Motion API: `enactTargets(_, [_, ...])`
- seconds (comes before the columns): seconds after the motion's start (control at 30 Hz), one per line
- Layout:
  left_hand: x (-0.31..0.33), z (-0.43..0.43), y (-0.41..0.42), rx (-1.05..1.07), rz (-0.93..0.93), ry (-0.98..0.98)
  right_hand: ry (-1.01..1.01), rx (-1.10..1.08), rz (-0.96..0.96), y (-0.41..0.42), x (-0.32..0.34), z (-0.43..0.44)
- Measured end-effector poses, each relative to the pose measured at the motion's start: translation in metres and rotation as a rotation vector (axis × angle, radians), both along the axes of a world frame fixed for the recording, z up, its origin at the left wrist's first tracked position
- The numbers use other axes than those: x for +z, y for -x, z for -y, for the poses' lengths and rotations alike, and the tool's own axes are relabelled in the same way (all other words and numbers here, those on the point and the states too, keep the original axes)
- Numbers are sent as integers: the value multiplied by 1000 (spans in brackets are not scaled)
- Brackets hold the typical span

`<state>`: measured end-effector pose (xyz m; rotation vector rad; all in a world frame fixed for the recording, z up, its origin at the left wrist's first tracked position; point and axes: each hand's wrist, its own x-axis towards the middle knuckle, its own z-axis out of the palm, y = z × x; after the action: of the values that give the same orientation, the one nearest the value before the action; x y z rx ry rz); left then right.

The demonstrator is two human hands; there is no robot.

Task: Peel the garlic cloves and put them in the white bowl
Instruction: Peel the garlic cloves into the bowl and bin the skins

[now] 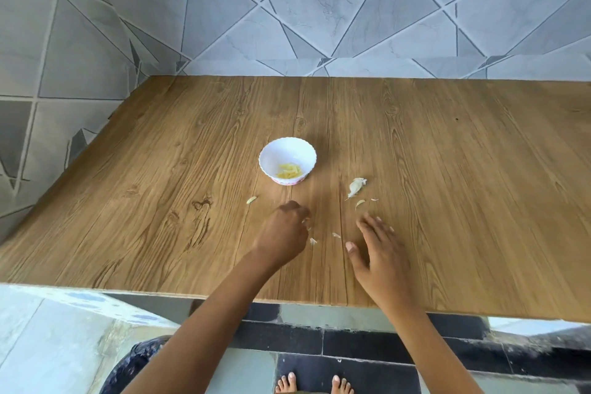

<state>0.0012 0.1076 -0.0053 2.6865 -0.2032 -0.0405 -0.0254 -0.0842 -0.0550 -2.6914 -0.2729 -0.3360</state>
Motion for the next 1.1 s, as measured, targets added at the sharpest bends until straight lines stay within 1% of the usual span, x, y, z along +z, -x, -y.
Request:
enactTargets(0.17, [1,16,13,-39,22,-31,-23,-11,-8,-1,0,-1])
enactTargets(0.33, [-3,24,22,0,54,-83,-114,19,-55,-1,-1,2])
enactTargets(0.4, [-2,26,23,6,56,-91,-182,37,-58,0,-1,1])
enactTargets(0.47, [0,26,21,25,41,-62,-356,70,-82,2,5,2])
enactTargets(0.53, [8,23,17,72,37,77,-643,111,-166,4,17,3])
enactTargets(0.6, [22,24,13,111,80,286,-1016,107,-350,5,32,0])
enactTargets(0.67, [37,34,10,87,76,435,-1455,2,-564,0,43,-3])
enactTargets(0.7, [43,42,9,45,54,466,-1690,-67,-678,-4,49,-5])
enactTargets(0.73, [46,51,9,-8,41,464,-1881,-132,-772,-7,54,-6])
enactTargets(0.77, [48,61,11,-63,46,434,-2015,-191,-840,-10,59,-7])
enactTargets(0.83, [46,75,14,-152,88,311,-2155,-280,-908,-12,68,-7])
enactTargets(0.9, [42,79,16,-180,120,208,-2203,-311,-911,-13,74,-7])
enactTargets(0.93, [42,80,17,-189,130,198,-2201,-311,-903,-13,76,-5])
enactTargets(1.0, [43,80,17,-188,143,241,-2207,-319,-909,-14,74,-1])
enactTargets(1.1, [44,80,12,-134,121,386,-2264,-346,-953,-16,68,4])
